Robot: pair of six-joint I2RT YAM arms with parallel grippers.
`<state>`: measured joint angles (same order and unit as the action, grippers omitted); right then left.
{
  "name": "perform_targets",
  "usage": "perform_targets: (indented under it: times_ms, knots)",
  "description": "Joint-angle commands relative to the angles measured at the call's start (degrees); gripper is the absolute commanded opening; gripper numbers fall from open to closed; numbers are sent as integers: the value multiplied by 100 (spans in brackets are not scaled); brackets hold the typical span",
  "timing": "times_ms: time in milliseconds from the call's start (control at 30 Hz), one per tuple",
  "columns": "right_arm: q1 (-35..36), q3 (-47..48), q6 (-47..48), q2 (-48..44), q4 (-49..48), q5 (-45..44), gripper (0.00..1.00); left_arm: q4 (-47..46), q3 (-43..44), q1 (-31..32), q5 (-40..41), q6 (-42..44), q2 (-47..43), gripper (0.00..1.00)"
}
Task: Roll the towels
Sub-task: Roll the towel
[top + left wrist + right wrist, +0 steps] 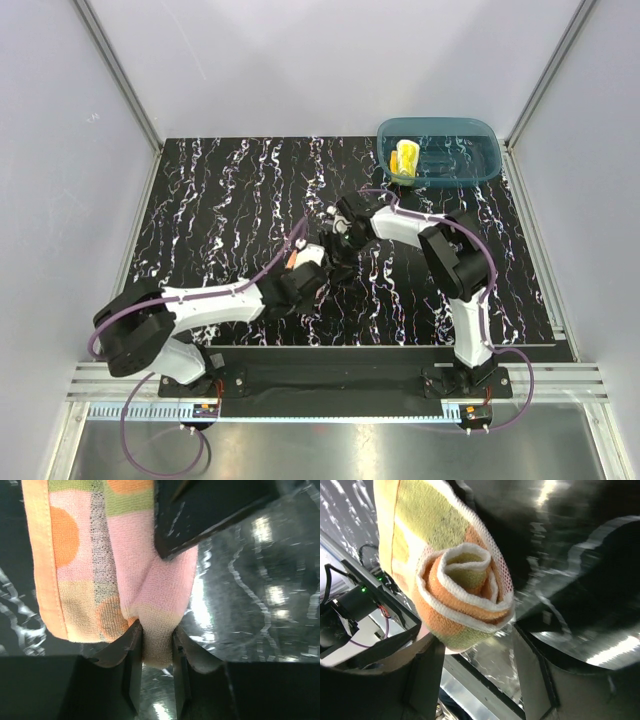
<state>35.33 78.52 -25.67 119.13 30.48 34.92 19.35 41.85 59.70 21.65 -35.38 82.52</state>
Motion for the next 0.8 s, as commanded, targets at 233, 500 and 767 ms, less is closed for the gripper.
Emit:
perform_targets:
  times_ms: [233, 500, 767]
  knots:
    - [-1010, 373, 827, -285, 1056, -2023, 69, -854, -326, -705, -2498, -285, -544, 15]
    - [-1239, 726, 871, -662, 1470, -2375, 75, -1223, -492, -995, -3131, -523, -500, 15]
    - [-1283, -37, 547, -1848, 910, -1543, 76, -2276, -1204, -1540, -3912, -1190, -412, 13]
